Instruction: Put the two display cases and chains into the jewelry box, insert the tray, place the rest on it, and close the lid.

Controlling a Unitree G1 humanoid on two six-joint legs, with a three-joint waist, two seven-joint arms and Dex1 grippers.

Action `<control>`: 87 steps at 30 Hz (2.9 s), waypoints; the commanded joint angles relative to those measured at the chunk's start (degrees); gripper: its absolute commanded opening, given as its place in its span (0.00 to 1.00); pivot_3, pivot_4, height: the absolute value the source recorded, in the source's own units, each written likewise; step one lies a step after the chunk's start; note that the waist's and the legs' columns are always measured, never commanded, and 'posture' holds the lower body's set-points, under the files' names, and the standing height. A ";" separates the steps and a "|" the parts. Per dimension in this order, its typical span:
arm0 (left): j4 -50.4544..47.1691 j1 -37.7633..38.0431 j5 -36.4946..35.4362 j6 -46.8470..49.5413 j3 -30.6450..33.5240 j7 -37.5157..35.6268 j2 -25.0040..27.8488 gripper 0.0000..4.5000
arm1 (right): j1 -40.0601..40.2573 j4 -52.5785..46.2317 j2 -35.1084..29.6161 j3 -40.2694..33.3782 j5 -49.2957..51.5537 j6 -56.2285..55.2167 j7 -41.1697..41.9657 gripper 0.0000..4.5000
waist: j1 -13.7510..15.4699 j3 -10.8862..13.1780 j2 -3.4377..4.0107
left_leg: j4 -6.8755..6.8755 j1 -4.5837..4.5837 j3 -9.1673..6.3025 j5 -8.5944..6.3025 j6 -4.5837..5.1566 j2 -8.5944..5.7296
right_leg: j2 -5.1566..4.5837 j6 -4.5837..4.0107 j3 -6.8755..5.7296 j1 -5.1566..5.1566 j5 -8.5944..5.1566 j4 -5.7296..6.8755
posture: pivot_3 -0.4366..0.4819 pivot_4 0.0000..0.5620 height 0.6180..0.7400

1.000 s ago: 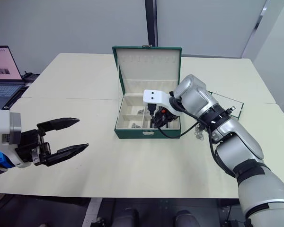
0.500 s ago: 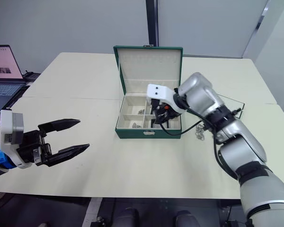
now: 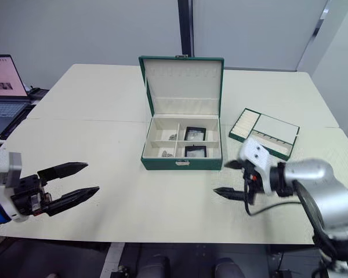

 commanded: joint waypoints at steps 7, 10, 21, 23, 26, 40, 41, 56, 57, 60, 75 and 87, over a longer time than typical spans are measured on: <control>4.35 1.54 6.00 -13.16 -0.05 -4.51 -5.08 1.00 | 21.42 -8.97 -1.03 -9.20 4.59 -6.53 -6.60 0.99 | 0.00 -0.09 -0.15 | 0.00 0.08 0.02 -0.01 0.01 0.00 | 0.01 0.00 0.04 -0.01 0.00 -0.02 | 0.48 0.27 0.89; 5.11 0.89 5.85 -14.21 -1.15 -5.52 -5.23 1.00 | 23.50 -9.32 -1.46 -9.37 6.23 -7.16 -8.13 0.99 | -0.06 -0.12 -0.20 | 0.00 0.15 0.03 -0.01 0.01 0.00 | 0.02 0.00 0.06 0.00 0.00 -0.01 | 0.48 0.27 0.89; 5.72 -0.57 5.31 -14.47 -2.47 -6.38 -4.69 1.00 | 25.07 -7.99 -4.27 -9.24 11.05 -9.12 -11.93 0.99 | 0.02 -0.17 -0.30 | 0.00 0.13 0.02 -0.02 0.01 0.00 | 0.02 0.00 0.05 0.01 -0.01 -0.03 | 0.48 0.27 0.89; 5.54 -1.45 5.10 -14.16 -2.95 -6.10 -4.61 1.00 | 24.92 -7.40 -5.09 -9.01 11.62 -8.99 -12.32 0.99 | 0.04 -0.17 -0.30 | 0.00 0.13 0.01 -0.02 0.01 0.00 | 0.02 0.00 0.04 0.01 -0.01 -0.03 | 0.48 0.27 0.89; 5.20 -2.30 4.83 -13.73 -3.37 -6.07 -4.44 1.00 | 24.97 -6.62 -6.26 -8.68 12.30 -9.11 -13.18 0.99 | 0.03 -0.17 -0.31 | 0.00 0.13 0.02 -0.02 0.01 0.00 | 0.02 0.00 0.05 0.02 -0.01 -0.03 | 0.48 0.27 0.89; -3.72 -12.56 -2.96 -4.53 -7.83 1.23 -1.77 1.00 | 22.31 -4.08 -9.07 -11.35 16.73 -8.89 -16.19 0.99 | 0.11 -0.19 -0.37 | 0.07 0.09 0.00 -0.02 0.01 -0.01 | 0.02 0.00 0.05 0.16 0.00 -0.01 | 0.48 0.27 0.89; -3.91 -12.88 -3.01 -4.20 -8.05 1.43 -1.64 1.00 | 22.25 -4.00 -9.30 -11.36 16.97 -8.97 -16.34 0.99 | 0.12 -0.19 -0.37 | 0.06 0.09 0.01 -0.02 0.00 -0.01 | 0.02 0.00 0.06 0.16 0.00 -0.02 | 0.48 0.27 0.89; -4.21 -15.59 -1.25 -3.90 -11.96 2.67 -1.85 1.00 | -2.30 19.10 -19.64 -0.79 14.40 -7.09 -15.13 0.99 | -0.07 -0.14 -0.32 | 0.10 0.13 0.08 -0.02 0.01 0.00 | 0.04 0.00 0.16 0.10 0.00 0.00 | 0.48 0.27 0.89; -4.22 -15.96 -1.29 -3.82 -12.17 3.00 -1.92 1.00 | -5.29 22.57 -20.02 1.28 12.84 -8.57 -14.45 0.99 | -0.05 -0.14 -0.31 | 0.09 0.14 0.08 -0.02 0.01 0.00 | 0.04 0.00 0.16 0.10 0.00 0.00 | 0.48 0.27 0.89; -4.33 -16.46 -1.44 -3.75 -12.53 3.48 -1.94 1.00 | -13.91 34.52 -20.25 8.42 6.56 -14.78 -11.11 0.99 | -0.03 -0.11 -0.30 | 0.08 0.12 0.14 -0.02 0.02 0.01 | 0.03 0.00 0.20 0.05 0.00 -0.01 | 0.48 0.27 0.89; -7.09 -14.18 -2.37 -3.27 -10.86 5.55 -1.75 1.00 | -35.81 77.55 -8.57 21.89 -12.13 -39.82 -0.32 0.99 | -0.08 -0.04 -0.23 | 0.17 0.15 0.25 0.06 -0.13 0.04 | 0.00 -0.01 0.23 0.04 0.01 0.01 | 0.48 0.27 0.89; -8.16 -13.05 -3.37 -2.70 -9.24 6.67 -1.28 1.00 | -41.52 92.78 -4.13 20.68 -18.15 -47.55 0.07 0.99 | -0.13 -0.03 -0.22 | 0.18 0.17 0.26 0.08 -0.17 0.04 | -0.01 -0.01 0.22 0.08 0.01 0.02 | 0.48 0.27 0.89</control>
